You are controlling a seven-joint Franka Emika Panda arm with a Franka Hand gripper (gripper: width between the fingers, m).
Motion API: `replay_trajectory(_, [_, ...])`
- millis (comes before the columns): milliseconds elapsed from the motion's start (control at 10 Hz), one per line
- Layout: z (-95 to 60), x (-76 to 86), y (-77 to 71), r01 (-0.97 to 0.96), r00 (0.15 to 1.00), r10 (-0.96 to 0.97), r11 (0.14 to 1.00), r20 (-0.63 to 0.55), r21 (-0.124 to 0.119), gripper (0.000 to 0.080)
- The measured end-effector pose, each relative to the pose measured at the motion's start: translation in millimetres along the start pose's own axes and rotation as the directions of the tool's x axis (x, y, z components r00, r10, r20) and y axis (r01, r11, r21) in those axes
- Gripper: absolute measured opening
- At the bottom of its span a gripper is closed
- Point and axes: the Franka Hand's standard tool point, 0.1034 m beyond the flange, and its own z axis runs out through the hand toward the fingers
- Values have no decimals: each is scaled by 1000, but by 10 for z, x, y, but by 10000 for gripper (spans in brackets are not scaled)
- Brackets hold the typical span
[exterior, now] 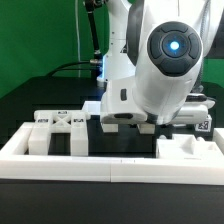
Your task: Assemble chair
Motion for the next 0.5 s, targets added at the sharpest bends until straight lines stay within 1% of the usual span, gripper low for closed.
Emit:
replay_trajectory(100, [0, 0, 6, 2, 1000, -2, 1000, 0, 1, 426])
replay_trajectory(200, [-1, -1, 11, 2, 1000, -2, 1000, 0, 1, 288])
replay_trajectory(500, [-6, 0, 17, 3, 1000, -3, 1000, 0, 2, 289])
